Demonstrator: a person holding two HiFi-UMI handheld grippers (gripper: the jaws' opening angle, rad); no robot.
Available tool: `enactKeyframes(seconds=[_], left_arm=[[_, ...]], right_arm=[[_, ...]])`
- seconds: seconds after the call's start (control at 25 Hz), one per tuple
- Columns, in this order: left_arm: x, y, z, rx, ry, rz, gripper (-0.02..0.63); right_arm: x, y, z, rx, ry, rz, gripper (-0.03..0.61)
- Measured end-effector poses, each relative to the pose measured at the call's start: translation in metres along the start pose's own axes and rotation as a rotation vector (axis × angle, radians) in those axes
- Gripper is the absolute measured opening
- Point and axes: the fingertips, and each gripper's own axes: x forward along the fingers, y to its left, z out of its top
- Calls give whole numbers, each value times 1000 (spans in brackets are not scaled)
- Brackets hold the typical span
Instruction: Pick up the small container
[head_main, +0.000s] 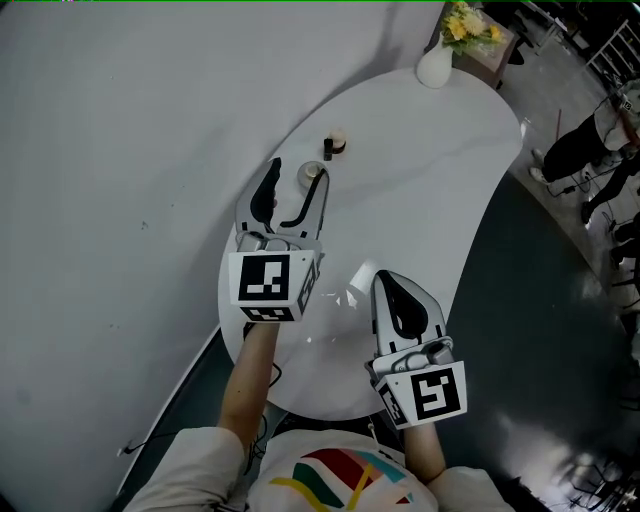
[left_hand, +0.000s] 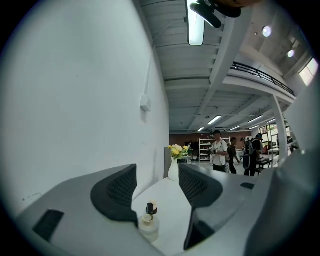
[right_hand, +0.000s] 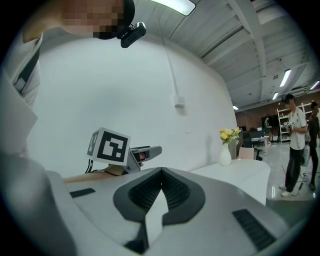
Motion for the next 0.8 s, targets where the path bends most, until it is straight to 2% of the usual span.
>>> enactKeyframes(seconds=[0.08,0.24,0.36,0.68,0.8], left_arm=[[11,1,-13,-19,13,-17,291],[31,4,-45,-28,54,-29,326],[43,11,-67,-33,64,2,358],[72,18,-135,-17,160,46,385],[83,24,-162,-43,201,66,407]], right_arm=[[2,-4,-10,7,19,0,11],[7,-10,-31,25,56,-4,11],[9,-14,-45,30,78,-8,11],[11,-22,-79,42,140,-7,11],[12,-23,-90,51,160,-17,11]])
